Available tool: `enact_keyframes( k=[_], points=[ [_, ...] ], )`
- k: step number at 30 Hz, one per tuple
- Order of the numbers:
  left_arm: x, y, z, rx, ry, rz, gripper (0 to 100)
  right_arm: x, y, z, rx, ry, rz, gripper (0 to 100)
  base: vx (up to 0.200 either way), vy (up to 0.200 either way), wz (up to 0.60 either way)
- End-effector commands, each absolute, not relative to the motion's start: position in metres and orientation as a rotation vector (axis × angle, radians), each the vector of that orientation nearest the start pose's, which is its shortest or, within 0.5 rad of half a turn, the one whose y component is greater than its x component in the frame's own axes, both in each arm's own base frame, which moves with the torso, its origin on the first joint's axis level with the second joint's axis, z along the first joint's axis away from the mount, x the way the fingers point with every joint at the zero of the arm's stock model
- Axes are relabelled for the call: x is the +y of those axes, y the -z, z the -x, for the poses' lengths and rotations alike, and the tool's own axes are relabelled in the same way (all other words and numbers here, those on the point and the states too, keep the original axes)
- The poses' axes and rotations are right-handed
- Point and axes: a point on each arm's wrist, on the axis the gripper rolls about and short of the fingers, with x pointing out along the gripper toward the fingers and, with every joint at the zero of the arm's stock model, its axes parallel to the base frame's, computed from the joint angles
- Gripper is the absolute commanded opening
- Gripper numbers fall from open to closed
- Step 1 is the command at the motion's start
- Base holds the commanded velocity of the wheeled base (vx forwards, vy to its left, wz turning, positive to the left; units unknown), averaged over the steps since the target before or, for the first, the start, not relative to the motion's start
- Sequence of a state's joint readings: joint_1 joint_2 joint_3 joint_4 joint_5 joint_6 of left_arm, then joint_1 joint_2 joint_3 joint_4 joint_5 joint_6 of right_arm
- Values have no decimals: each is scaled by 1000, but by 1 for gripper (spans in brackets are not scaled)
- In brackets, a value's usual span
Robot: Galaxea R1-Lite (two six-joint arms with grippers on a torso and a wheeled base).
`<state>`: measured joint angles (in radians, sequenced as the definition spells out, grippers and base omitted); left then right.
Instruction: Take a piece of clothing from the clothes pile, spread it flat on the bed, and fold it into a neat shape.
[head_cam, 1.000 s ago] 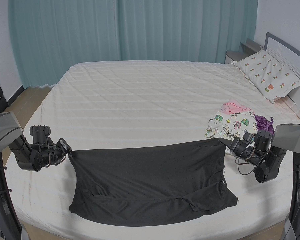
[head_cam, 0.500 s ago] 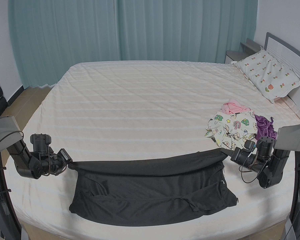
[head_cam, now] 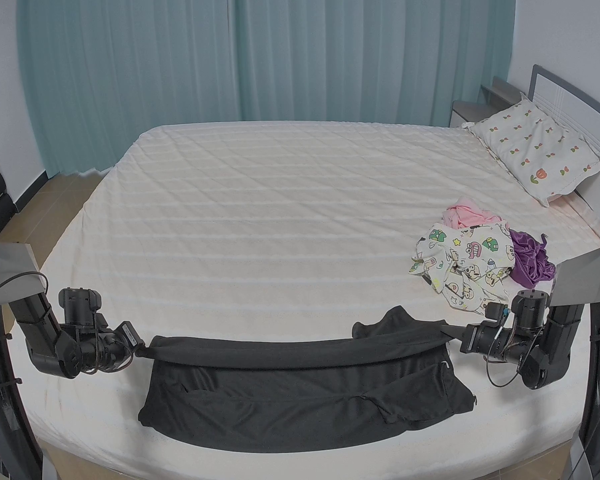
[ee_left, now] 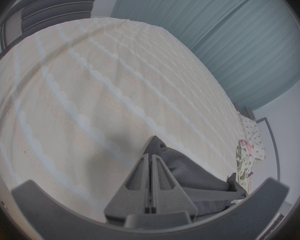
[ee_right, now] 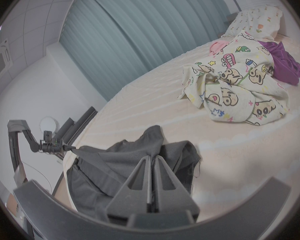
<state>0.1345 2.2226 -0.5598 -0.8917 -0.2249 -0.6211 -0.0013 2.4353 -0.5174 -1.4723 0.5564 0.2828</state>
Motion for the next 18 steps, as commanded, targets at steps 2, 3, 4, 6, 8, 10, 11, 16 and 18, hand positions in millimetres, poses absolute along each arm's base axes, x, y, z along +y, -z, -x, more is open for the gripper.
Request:
enact_keyframes(
  k=[2,3,4,6,8,10,11,16,18],
  points=[
    [36,21,-300,800,-151,696,0,14,46,-318,555,-494,-355,0,0,0,0],
    [35,22,-298,807,-149,687,0,14,48,-317,561,-498,-343,0,0,0,0],
    [35,23,-298,811,-147,682,0,14,49,-317,563,-499,-339,0,0,0,0],
    [35,25,-294,826,-143,663,0,14,50,-315,569,-502,-320,0,0,0,0],
    [34,29,-288,856,-129,610,0,13,53,-312,592,-509,-277,0,0,0,0],
    [34,34,-283,882,-122,570,0,12,56,-310,618,-511,-256,0,0,0,0],
    [33,36,-280,897,-116,548,0,11,57,-309,631,-514,-243,0,0,0,0],
    [33,43,-274,933,-103,490,0,11,60,-306,660,-522,-213,0,0,0,0],
    [32,43,-271,942,-102,477,0,11,60,-306,662,-526,-202,0,0,0,0]
  ],
)
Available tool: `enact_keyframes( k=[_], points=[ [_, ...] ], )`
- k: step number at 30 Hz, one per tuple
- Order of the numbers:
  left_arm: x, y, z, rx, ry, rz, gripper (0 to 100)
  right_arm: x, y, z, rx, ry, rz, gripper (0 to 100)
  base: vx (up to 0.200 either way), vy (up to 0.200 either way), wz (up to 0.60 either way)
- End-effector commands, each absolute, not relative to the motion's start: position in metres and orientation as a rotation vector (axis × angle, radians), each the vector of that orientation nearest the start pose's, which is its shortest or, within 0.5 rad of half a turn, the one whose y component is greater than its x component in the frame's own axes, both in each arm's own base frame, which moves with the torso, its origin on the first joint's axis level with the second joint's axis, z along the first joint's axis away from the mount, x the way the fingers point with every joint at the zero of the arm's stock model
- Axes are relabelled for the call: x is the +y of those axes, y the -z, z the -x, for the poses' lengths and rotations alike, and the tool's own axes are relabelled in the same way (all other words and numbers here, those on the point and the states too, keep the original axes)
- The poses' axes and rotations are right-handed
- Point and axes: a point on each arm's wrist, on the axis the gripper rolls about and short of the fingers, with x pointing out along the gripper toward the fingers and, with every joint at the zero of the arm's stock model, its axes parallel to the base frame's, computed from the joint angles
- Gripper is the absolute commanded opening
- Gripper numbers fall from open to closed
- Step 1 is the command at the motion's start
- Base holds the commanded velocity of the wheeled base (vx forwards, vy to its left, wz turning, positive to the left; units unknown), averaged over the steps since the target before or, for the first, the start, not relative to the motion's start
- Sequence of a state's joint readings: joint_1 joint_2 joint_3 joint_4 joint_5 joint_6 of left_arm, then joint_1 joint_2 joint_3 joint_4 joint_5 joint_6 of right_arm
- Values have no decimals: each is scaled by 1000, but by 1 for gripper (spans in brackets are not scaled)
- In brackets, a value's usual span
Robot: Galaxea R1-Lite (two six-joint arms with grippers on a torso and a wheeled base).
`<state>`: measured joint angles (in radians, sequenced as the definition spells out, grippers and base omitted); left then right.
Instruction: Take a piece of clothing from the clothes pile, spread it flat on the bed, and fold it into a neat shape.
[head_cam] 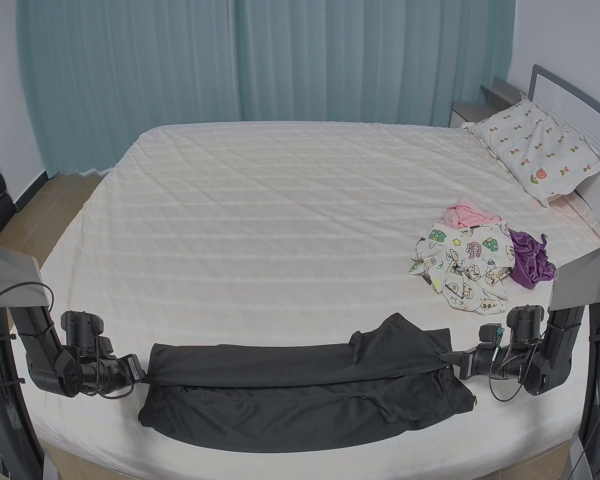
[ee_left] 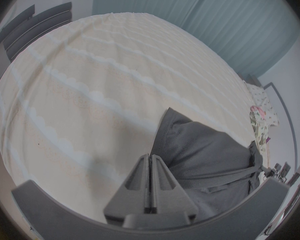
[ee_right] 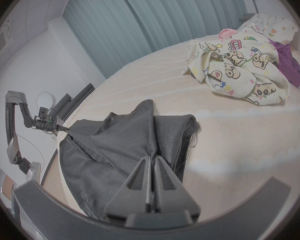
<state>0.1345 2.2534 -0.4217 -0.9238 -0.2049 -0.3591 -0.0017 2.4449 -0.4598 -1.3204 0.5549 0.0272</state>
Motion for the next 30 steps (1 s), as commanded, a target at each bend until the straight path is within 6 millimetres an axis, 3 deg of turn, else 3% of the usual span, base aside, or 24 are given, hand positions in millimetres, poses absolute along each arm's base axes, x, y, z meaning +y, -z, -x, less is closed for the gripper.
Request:
enact_keyframes(
  k=[1,8,14,15,16,18,22,30],
  points=[
    [32,43,-271,943,-103,472,100,11,61,-305,665,-527,-201,100,0,0,0],
    [33,47,-267,960,-135,404,100,10,58,-305,655,-529,-185,100,0,0,0],
    [35,43,-265,950,-151,432,100,4,40,-310,601,-511,-198,100,0,0,0],
    [42,31,-265,902,-185,504,100,6,25,-313,565,-503,-242,100,0,0,0],
    [42,31,-265,902,-185,504,100,6,24,-313,563,-503,-248,100,0,0,0],
    [46,16,-266,846,-182,626,100,12,9,-318,533,-498,-325,100,0,0,0],
    [45,-2,-267,786,-204,841,100,36,5,-329,540,-486,-408,100,0,0,0],
    [34,-6,-249,816,-162,1019,100,76,30,-338,613,-358,-428,100,0,0,0]
  ],
)
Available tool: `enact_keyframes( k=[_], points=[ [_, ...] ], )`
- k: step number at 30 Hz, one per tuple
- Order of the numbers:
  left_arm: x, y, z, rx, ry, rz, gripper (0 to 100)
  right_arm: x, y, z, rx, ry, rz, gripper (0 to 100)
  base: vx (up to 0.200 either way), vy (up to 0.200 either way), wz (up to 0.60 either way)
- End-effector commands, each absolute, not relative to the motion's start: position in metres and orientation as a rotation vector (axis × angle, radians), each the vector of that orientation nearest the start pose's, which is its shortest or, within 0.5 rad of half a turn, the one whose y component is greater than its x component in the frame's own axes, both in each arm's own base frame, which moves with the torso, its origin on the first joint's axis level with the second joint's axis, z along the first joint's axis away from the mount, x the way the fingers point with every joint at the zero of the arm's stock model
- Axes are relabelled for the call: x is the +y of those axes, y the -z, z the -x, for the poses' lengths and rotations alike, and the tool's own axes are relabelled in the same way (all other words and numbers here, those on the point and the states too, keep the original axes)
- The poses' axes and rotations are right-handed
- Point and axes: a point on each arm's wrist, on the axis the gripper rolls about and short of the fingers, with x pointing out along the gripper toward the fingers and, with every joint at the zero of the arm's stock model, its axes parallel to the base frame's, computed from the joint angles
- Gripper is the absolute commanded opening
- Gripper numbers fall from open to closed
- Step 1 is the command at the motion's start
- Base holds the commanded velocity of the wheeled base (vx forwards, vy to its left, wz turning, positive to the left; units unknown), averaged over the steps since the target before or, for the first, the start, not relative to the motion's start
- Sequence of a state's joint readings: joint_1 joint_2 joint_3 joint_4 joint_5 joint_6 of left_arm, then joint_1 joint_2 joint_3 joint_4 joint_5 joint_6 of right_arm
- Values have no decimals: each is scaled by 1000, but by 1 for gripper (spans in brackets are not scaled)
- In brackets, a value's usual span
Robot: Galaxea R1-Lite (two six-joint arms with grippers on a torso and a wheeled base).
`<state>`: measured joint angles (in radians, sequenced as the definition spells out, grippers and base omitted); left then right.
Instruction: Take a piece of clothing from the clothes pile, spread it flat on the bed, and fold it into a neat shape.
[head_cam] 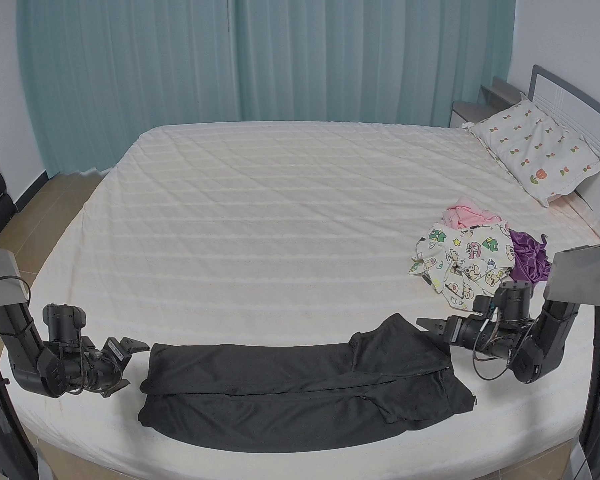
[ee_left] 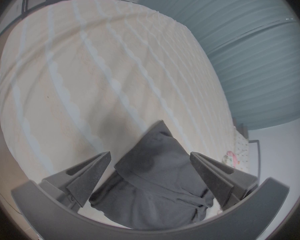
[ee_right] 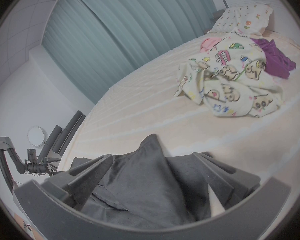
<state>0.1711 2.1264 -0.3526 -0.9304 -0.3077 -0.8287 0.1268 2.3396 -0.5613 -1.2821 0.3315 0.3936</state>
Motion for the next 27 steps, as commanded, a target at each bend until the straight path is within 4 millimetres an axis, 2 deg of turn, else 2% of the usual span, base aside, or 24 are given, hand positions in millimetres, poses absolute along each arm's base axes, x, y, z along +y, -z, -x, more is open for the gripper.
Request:
enact_keyframes(
  k=[1,4,8,13,20,27],
  points=[
    [35,-6,-248,802,-148,1023,100,78,29,-338,618,-349,-428,100,0,0,0],
    [34,-5,-245,757,-128,1011,100,82,26,-342,603,-322,-433,100,0,0,0],
    [33,0,-242,738,-116,1001,100,84,31,-339,605,-271,-427,100,0,0,0],
    [32,3,-238,723,-110,998,100,84,24,-326,604,-203,-509,100,0,0,0],
    [32,4,-233,730,-111,999,100,82,15,-298,629,-174,-504,100,0,0,0],
    [31,5,-233,732,-107,991,100,85,13,-301,615,-182,-496,100,0,0,0]
  ],
)
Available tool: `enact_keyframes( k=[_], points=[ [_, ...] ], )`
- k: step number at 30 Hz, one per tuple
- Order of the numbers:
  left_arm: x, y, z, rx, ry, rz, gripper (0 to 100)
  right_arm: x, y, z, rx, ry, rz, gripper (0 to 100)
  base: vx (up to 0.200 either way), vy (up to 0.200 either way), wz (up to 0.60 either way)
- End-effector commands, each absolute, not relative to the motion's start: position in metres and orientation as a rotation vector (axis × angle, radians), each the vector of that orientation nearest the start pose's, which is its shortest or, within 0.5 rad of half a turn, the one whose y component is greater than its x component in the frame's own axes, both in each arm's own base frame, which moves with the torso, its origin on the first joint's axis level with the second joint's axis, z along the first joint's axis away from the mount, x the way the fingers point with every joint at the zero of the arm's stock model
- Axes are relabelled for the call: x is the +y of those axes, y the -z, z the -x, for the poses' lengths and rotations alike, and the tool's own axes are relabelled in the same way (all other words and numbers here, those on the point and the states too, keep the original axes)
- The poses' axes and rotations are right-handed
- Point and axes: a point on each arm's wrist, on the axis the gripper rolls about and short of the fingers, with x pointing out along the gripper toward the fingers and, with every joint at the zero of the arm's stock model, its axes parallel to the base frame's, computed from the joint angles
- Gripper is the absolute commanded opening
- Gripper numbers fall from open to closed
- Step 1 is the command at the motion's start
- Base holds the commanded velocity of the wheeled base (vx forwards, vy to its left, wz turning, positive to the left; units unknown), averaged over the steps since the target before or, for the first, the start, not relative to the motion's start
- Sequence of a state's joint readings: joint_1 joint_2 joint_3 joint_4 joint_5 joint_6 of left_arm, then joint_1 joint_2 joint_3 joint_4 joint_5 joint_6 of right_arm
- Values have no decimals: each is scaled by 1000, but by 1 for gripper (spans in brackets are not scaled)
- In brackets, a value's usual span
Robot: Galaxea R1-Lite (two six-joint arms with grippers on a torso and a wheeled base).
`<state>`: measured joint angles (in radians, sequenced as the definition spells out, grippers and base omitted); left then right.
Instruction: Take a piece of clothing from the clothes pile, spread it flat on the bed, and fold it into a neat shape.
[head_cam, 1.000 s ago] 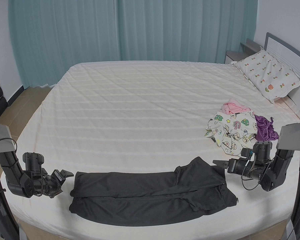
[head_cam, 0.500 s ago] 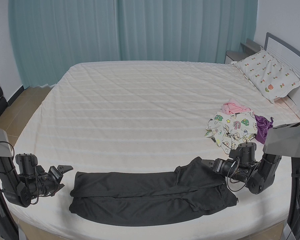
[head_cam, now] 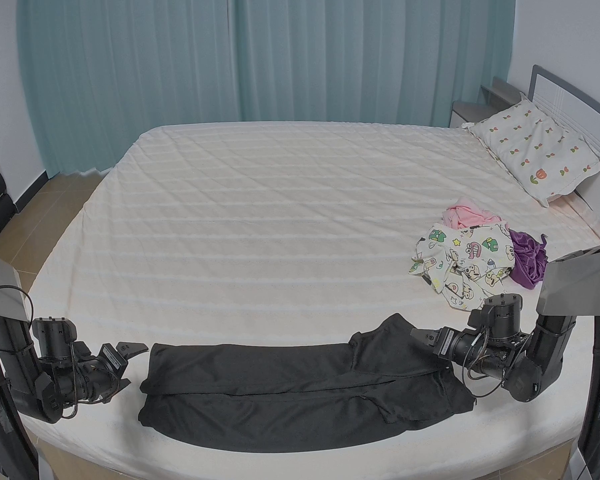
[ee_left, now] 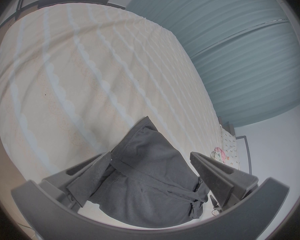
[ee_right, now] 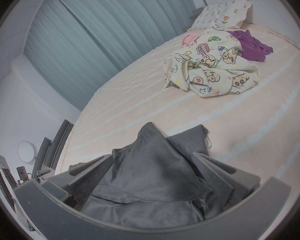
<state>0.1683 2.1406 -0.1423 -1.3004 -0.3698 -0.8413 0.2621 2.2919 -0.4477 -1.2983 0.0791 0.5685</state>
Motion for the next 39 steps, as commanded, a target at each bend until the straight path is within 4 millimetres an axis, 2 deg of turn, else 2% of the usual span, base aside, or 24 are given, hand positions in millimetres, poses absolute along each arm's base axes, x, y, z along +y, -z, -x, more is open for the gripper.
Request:
enact_keyframes(
  k=[1,8,13,20,25,32,33,39],
  points=[
    [31,5,-233,732,-107,991,100,85,14,-303,615,-188,-495,100,0,0,0],
    [32,5,-235,729,-107,990,100,93,24,-325,691,-224,-492,100,0,0,0],
    [32,5,-236,727,-104,988,100,95,29,-334,727,-283,-499,100,0,0,0],
    [31,6,-236,732,-104,987,100,86,38,-351,695,-277,-469,100,0,0,0],
    [31,6,-236,734,-103,985,100,80,38,-353,693,-274,-460,100,0,0,0],
    [31,6,-236,732,-102,984,100,82,45,-350,717,-306,-423,100,0,0,0],
    [31,6,-236,732,-101,982,100,82,46,-350,720,-308,-419,0,0,0,0],
    [31,6,-236,732,-99,978,100,76,43,-342,725,-296,-418,0,0,0,0]
  ],
)
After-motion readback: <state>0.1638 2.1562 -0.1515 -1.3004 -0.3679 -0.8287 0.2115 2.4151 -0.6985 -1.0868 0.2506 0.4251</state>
